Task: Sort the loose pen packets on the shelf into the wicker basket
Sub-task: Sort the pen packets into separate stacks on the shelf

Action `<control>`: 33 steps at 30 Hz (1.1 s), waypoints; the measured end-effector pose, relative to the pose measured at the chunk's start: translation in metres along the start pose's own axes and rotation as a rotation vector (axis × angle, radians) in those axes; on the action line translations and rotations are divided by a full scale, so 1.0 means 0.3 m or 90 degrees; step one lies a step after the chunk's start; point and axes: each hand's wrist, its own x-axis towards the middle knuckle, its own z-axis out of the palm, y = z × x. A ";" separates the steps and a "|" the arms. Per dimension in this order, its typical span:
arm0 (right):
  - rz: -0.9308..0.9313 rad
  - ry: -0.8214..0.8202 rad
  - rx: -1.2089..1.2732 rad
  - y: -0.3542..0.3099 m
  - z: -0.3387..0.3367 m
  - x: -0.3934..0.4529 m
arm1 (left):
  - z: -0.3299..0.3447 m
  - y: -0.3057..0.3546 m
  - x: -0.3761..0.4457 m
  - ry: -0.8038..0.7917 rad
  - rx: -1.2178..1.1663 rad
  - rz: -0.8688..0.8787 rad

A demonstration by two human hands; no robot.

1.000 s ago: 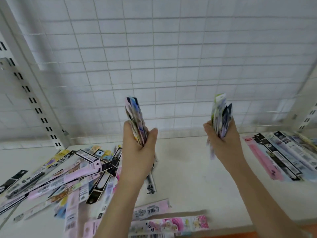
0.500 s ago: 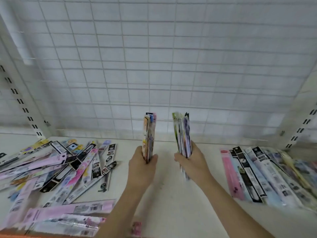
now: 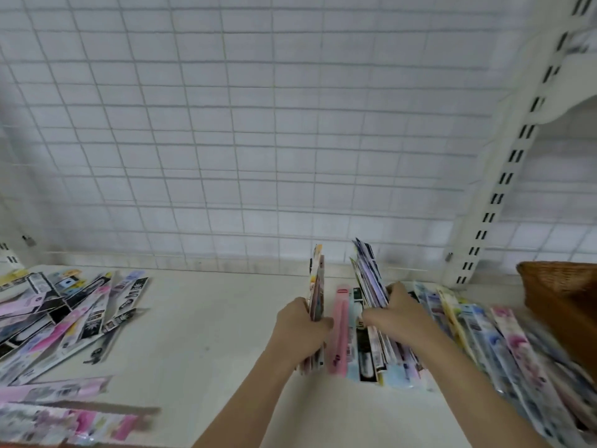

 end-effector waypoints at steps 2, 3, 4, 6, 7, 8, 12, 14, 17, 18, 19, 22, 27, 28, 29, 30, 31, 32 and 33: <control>0.017 0.003 -0.007 0.041 -0.045 -0.003 | 0.038 0.034 0.013 -0.002 0.044 0.008; 0.017 0.009 -0.011 0.060 -0.062 -0.003 | 0.052 0.045 0.019 -0.003 0.064 0.009; 0.014 0.020 -0.020 0.076 -0.074 -0.003 | 0.064 0.053 0.023 -0.005 0.082 0.005; -0.003 0.044 -0.039 0.100 -0.085 -0.001 | 0.076 0.064 0.025 -0.008 0.114 -0.017; -0.011 0.055 -0.047 0.106 -0.084 0.001 | 0.077 0.072 0.021 -0.008 0.129 -0.028; -0.017 0.062 -0.055 0.110 -0.081 0.004 | 0.075 0.081 0.016 -0.007 0.145 -0.034; -0.051 0.080 -0.162 0.097 -0.048 0.018 | 0.046 0.118 -0.009 -0.010 0.207 -0.023; -0.055 0.088 -0.235 0.085 -0.027 0.026 | 0.033 0.120 -0.019 -0.022 0.235 -0.011; -0.043 0.084 -0.298 0.060 -0.002 0.020 | 0.027 0.105 -0.023 -0.024 0.244 -0.004; -0.045 0.084 -0.311 0.053 0.001 0.015 | 0.027 0.097 -0.023 -0.019 0.245 -0.010; -0.051 0.086 -0.319 0.048 0.004 0.010 | 0.028 0.090 -0.024 -0.010 0.250 -0.011; -0.077 0.096 -0.331 0.036 0.009 0.000 | 0.029 0.055 -0.020 0.019 0.241 -0.012; -0.088 0.125 -0.343 0.014 0.021 0.001 | -0.004 0.002 -0.029 0.034 0.236 -0.022; -0.086 0.116 -0.350 0.012 0.026 0.004 | -0.008 -0.011 -0.029 0.030 0.226 -0.029; -0.084 0.109 -0.356 0.010 0.035 0.007 | -0.011 -0.023 -0.028 0.025 0.219 -0.030; -0.081 0.110 -0.361 0.006 0.049 0.012 | -0.014 -0.030 -0.032 0.019 0.212 -0.031; -0.080 0.116 -0.364 0.002 0.063 0.017 | -0.017 -0.038 -0.032 0.019 0.211 -0.027; -0.078 0.126 -0.363 -0.001 0.079 0.023 | -0.019 -0.047 -0.031 0.022 0.211 -0.018; -0.076 0.135 -0.360 -0.005 0.093 0.028 | -0.023 -0.054 -0.029 0.027 0.204 -0.011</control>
